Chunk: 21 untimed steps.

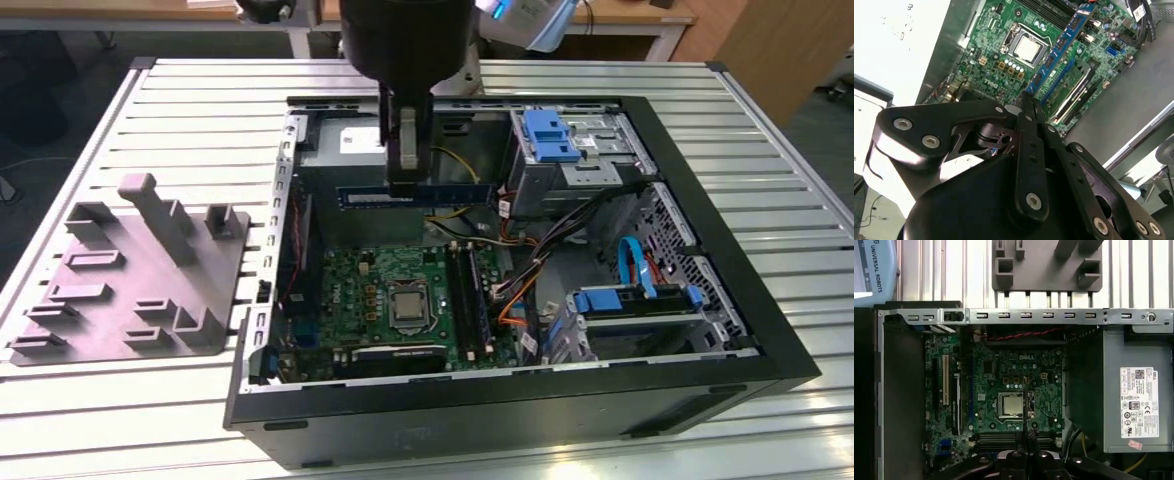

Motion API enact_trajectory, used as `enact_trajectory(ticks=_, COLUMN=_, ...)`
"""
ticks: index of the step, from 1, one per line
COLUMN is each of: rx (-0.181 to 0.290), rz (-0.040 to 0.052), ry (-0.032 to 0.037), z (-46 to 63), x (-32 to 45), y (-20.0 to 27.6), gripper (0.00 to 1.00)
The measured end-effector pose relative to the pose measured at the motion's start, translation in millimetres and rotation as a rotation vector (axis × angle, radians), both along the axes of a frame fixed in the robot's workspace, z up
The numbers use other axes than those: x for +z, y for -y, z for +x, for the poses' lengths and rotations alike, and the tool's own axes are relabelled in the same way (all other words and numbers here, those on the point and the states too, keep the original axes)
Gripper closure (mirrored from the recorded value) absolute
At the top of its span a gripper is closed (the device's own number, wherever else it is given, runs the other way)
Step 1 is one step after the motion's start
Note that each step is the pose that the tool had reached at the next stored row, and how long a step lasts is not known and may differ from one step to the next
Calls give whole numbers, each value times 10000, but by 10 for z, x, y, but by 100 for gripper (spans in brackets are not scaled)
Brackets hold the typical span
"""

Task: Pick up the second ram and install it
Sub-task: 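Pick up the second ram and move it above second insertion slot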

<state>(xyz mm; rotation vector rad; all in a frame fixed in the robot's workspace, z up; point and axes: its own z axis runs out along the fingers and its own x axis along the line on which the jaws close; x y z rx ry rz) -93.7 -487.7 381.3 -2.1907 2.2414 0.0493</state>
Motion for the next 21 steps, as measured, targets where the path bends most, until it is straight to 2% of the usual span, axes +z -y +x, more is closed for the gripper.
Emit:
enact_trajectory(ticks=9, rx=-6, rz=0, ry=0, z=30, x=-134, y=2, gripper=89)
enact_trajectory(ticks=21, rx=-5, rz=1, ry=0, z=48, x=-251, y=2, gripper=89)
